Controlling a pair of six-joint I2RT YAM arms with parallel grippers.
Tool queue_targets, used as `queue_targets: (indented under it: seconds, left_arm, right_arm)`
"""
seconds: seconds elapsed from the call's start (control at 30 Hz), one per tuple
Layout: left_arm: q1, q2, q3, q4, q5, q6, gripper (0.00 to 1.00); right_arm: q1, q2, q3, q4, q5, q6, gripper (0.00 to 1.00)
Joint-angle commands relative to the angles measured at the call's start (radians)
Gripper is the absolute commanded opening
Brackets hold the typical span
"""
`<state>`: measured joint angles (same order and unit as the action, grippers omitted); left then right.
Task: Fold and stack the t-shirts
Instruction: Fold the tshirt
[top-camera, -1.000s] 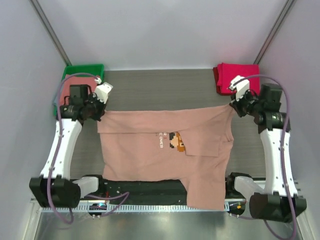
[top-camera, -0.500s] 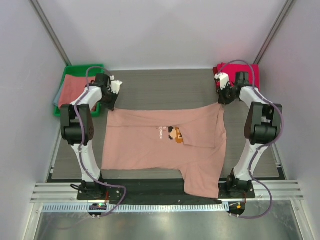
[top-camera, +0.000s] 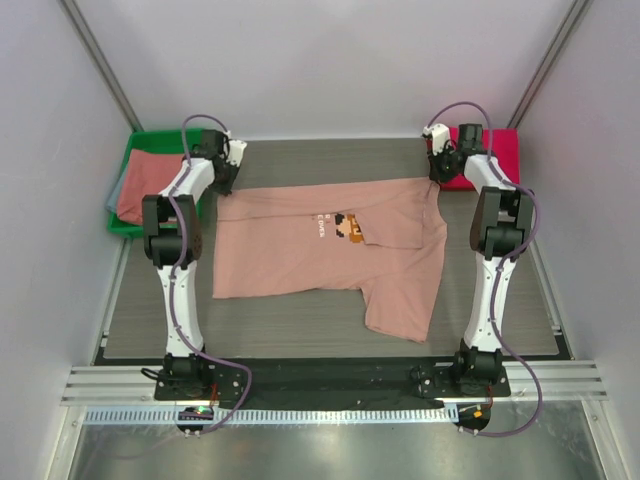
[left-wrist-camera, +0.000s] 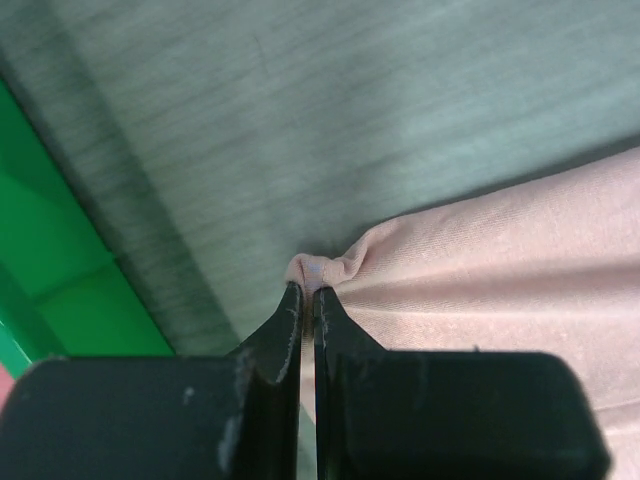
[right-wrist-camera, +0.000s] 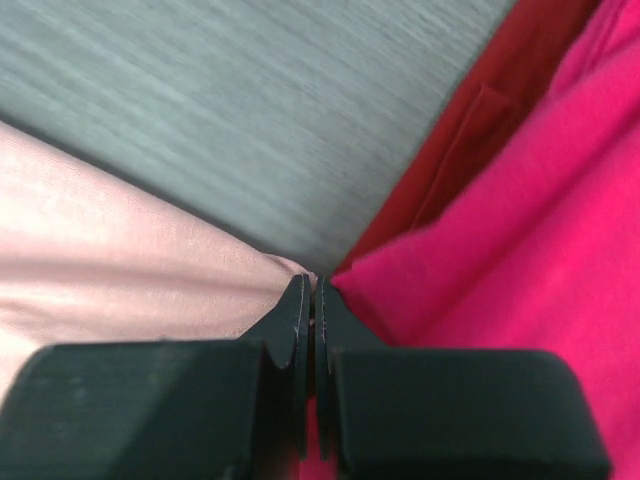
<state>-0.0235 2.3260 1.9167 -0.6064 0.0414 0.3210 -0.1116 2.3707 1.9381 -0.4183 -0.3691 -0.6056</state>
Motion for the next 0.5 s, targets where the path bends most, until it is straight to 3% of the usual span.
queue_targets:
  seconds: [0.0,0.17,0.27,0.3,0.33,0.4,0.47]
  left_arm:
    - [0.007,0.029,0.045,0.068,-0.098,0.001,0.00]
    - [-0.006,0.061,0.077,0.097,-0.124,-0.014,0.02]
    - [-0.015,0.069,0.114,0.132,-0.164,-0.052,0.14]
    - [-0.016,0.065,0.134,0.140,-0.178,-0.065,0.20]
    - [-0.019,0.052,0.146,0.148,-0.204,-0.071,0.24]
    - [-0.027,0.032,0.169,0.174,-0.238,-0.104,0.45]
    - [-0.035,-0.010,0.182,0.188,-0.288,-0.126,0.56]
  right_arm:
    - [0.003,0.044,0.103,0.030,0.050,0.013,0.01]
    - [0.009,0.094,0.180,0.032,0.070,0.015,0.01]
    - [0.016,0.110,0.212,0.056,0.093,0.044,0.04]
    - [0.026,0.108,0.222,0.064,0.099,0.055,0.07]
    - [0.029,0.101,0.238,0.079,0.102,0.072,0.17]
    - [0.041,0.084,0.248,0.104,0.110,0.087,0.27]
    - [0.047,0.049,0.257,0.116,0.121,0.119,0.29]
